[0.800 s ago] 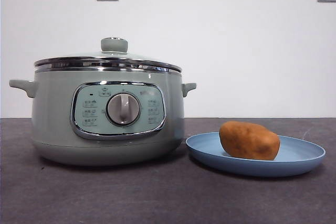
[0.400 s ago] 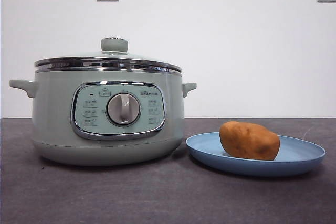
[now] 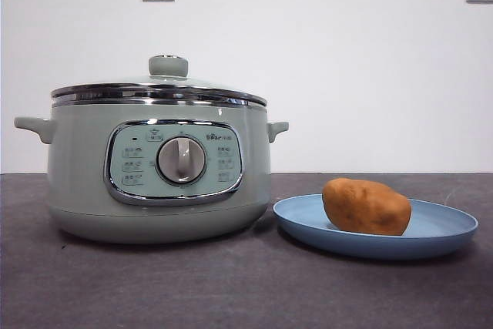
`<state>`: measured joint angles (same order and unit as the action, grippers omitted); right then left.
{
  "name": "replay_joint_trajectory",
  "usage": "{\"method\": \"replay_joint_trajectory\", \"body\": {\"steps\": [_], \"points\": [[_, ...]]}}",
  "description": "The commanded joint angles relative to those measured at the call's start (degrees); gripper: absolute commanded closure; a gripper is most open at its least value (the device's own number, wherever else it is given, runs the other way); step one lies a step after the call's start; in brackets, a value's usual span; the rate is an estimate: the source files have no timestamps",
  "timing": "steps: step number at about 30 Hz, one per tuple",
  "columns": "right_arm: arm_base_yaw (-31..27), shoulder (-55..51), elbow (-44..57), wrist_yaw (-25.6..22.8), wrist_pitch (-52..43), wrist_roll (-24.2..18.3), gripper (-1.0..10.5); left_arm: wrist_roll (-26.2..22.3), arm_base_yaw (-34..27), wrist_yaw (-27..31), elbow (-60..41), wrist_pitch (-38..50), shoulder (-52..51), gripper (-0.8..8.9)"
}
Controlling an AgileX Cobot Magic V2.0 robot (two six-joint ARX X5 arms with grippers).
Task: Take the potato out from the steamer,put the potato on the plate,close the lid
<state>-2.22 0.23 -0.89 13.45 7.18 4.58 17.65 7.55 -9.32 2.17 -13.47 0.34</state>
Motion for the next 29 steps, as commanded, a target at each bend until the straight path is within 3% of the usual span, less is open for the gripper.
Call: {"method": "replay_joint_trajectory", "body": {"steps": [1, 10, 29], "points": [[0.2, -0.2, 0.6, -0.1, 0.1, 0.6, 9.5, 0.2, -0.2, 0.2, -0.7, 0.0, -0.2, 8.17], [0.2, -0.2, 0.6, -0.1, 2.2, 4.0, 9.5, 0.2, -0.2, 0.2, -0.7, 0.0, -0.2, 8.17], [0.1, -0.1, 0.6, -0.3, 2.2, 4.0, 9.5, 0.2, -0.2, 0.2, -0.7, 0.0, -0.2, 8.17]]}}
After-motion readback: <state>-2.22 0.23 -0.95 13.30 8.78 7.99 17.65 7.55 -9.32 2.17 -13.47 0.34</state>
